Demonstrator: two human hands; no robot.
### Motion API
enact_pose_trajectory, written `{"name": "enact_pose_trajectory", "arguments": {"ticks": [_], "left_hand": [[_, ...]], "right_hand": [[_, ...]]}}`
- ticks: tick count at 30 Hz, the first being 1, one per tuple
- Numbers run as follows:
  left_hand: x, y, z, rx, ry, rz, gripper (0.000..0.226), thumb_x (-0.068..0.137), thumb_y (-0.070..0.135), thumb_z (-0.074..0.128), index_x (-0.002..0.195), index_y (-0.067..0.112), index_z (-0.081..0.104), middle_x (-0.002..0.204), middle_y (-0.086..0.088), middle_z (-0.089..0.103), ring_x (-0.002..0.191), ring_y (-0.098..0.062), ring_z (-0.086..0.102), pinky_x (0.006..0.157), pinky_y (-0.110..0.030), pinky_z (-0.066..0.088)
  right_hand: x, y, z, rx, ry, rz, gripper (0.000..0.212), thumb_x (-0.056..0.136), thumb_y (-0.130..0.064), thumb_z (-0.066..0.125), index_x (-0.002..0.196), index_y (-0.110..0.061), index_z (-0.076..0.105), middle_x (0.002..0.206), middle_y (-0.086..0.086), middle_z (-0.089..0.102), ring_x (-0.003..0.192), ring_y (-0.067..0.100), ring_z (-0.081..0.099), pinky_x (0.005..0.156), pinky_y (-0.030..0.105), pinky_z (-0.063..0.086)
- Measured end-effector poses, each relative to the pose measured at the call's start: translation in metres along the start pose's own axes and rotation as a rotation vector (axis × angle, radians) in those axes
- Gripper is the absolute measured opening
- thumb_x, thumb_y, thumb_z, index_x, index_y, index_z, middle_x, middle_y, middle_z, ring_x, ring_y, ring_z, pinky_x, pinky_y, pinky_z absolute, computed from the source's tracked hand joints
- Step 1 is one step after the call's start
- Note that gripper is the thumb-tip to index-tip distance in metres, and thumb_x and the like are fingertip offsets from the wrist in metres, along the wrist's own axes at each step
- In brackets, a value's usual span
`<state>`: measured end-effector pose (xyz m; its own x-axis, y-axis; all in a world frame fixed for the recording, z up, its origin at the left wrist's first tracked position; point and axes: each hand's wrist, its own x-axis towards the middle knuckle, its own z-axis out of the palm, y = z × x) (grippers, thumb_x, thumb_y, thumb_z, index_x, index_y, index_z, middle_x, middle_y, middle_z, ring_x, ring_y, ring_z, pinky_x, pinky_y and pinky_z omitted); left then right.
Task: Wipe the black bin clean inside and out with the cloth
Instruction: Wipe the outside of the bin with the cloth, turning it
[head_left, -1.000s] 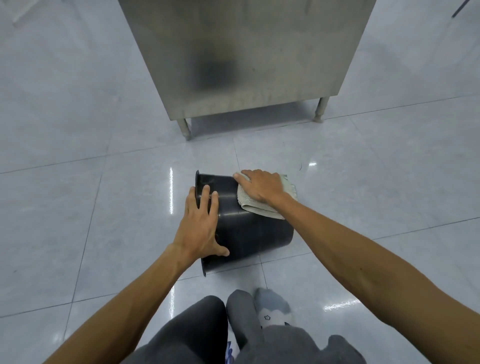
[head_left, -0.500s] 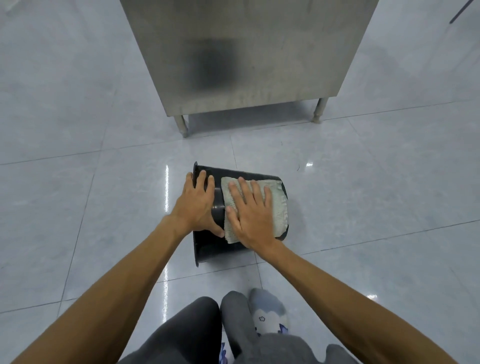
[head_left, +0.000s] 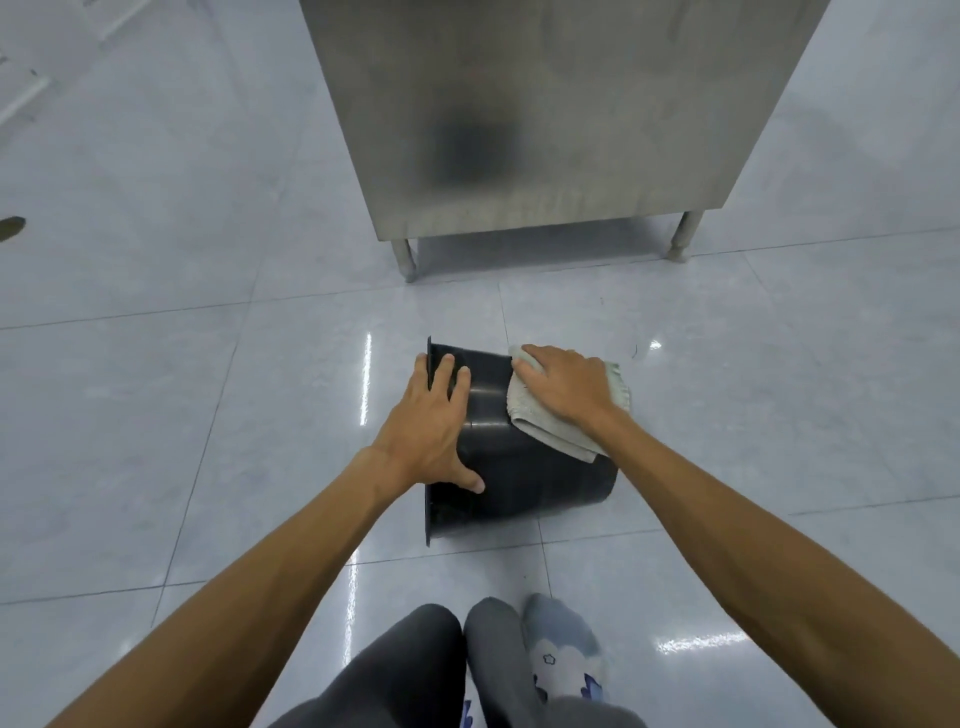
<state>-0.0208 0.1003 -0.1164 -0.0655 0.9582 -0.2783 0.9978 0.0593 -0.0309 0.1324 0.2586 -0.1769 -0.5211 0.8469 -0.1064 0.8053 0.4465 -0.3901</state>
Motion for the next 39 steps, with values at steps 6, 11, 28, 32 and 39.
{"name": "enact_pose_trajectory", "arguments": {"ticks": [6,11,28,32,39], "left_hand": [[-0.005,-0.006,0.004,-0.162,0.109,-0.025,0.121,0.07,0.087,0.056,0.159,0.016,0.014,0.167,-0.01,0.008,0.153,-0.034,-0.005,0.116,-0.048,0.031],[-0.003,-0.011,0.005,-0.1,0.131,0.014,0.117,0.073,0.088,0.049,0.157,0.012,0.02,0.164,-0.013,0.018,0.152,-0.038,-0.001,0.115,-0.05,0.032],[-0.024,-0.022,0.009,0.288,0.028,0.196,0.144,0.058,0.104,0.031,0.156,0.0,0.013,0.163,-0.023,0.016,0.151,-0.043,0.006,0.121,-0.057,0.016],[-0.032,-0.017,0.013,0.287,-0.006,0.119,0.154,0.051,0.103,0.041,0.156,-0.002,0.003,0.164,-0.024,0.004,0.151,-0.044,-0.006,0.121,-0.06,0.01],[-0.015,-0.021,0.009,0.285,-0.087,0.08,0.164,0.041,0.105,0.045,0.155,-0.001,-0.003,0.165,-0.021,-0.001,0.151,-0.041,-0.009,0.121,-0.058,0.011]], "right_hand": [[0.012,0.014,-0.008,0.041,-0.135,-0.064,0.068,0.096,-0.074,0.015,0.135,-0.04,0.059,0.139,-0.005,0.066,0.121,0.028,0.062,0.106,0.056,0.043],[0.018,0.012,-0.011,0.02,-0.204,-0.082,0.06,0.101,-0.069,0.021,0.139,-0.038,0.057,0.141,-0.001,0.064,0.124,0.032,0.059,0.105,0.053,0.04],[0.044,-0.007,-0.002,0.07,-0.523,0.193,0.069,0.088,-0.07,0.035,0.13,-0.024,0.064,0.138,0.009,0.06,0.117,0.032,0.057,0.101,0.046,0.044],[0.034,-0.001,0.007,0.153,-0.622,0.271,0.061,0.092,-0.066,0.034,0.122,-0.02,0.061,0.139,0.012,0.058,0.121,0.034,0.056,0.101,0.045,0.042],[0.012,-0.024,0.009,0.16,-0.435,0.246,0.06,0.102,-0.055,0.026,0.118,-0.013,0.065,0.124,0.011,0.066,0.096,0.027,0.058,0.089,0.041,0.042]]}}
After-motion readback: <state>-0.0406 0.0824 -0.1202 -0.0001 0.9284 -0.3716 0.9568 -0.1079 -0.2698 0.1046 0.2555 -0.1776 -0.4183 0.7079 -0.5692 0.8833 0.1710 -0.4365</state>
